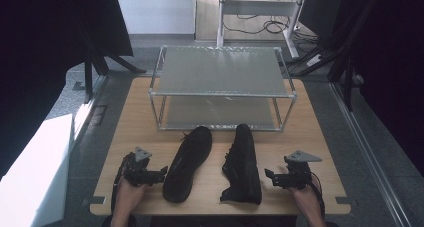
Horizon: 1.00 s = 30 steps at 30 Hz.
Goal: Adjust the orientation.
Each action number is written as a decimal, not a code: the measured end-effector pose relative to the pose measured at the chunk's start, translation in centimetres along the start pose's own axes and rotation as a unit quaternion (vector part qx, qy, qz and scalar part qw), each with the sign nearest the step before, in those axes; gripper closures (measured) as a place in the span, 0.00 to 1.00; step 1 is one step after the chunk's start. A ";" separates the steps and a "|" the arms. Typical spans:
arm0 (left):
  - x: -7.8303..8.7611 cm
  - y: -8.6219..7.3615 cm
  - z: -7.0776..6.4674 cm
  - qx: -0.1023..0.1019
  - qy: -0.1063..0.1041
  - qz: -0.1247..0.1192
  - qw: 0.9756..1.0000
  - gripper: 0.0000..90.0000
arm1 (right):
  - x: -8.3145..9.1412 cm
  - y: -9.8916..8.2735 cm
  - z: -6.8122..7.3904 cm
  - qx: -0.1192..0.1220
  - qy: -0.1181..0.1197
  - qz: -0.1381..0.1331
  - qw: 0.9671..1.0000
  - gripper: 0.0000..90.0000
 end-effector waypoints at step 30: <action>-0.4 0.6 -4.7 -0.077 -0.027 0.008 0.997 0.01 | 0.2 0.1 -0.4 -0.014 0.005 -0.009 1.000 0.06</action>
Point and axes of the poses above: each handheld gripper's, and its own axes: x roughly backward along the jaws, y roughly out of its top, z roughly to its left, the point moved 5 cm from there along -x, roughly forward along the jaws, and after that the axes turned 2 degrees about x, right-handed, at the moved point
